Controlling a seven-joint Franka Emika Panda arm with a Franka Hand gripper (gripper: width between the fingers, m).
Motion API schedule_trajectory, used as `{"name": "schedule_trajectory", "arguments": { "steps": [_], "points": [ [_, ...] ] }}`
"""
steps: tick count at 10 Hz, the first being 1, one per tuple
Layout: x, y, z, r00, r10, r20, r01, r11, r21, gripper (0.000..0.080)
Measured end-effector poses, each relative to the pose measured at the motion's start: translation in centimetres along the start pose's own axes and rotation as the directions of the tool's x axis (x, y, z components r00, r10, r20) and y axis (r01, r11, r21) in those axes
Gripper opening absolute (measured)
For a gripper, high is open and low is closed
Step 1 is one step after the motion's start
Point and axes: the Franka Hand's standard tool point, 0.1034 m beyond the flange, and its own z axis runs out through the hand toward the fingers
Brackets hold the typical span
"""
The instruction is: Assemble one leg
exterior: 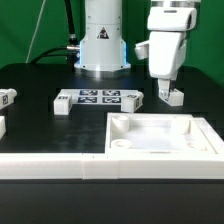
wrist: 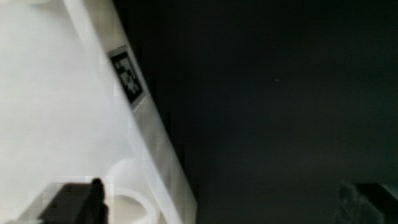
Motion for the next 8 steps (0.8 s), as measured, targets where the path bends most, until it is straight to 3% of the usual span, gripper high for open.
{"name": "schedule_trajectory", "arguments": {
  "steps": [1, 4, 6, 8],
  "points": [
    [-0.1, -0.6, 0.3, 0.992, 0.121, -0.020, -0.122, 0.993, -0.002, 0.0649],
    [0.2, -3.4, 0.7, 0.891, 0.454, -0.001, -0.454, 0.890, 0.043, 0.0649],
    [0.4, -5.5, 0.6, 0.765, 0.643, 0.022, -0.643, 0.764, 0.059, 0.0649],
    [0.9, -6.3, 0.6, 0.674, 0.738, 0.034, -0.739, 0.671, 0.063, 0.0649]
  ]
}}
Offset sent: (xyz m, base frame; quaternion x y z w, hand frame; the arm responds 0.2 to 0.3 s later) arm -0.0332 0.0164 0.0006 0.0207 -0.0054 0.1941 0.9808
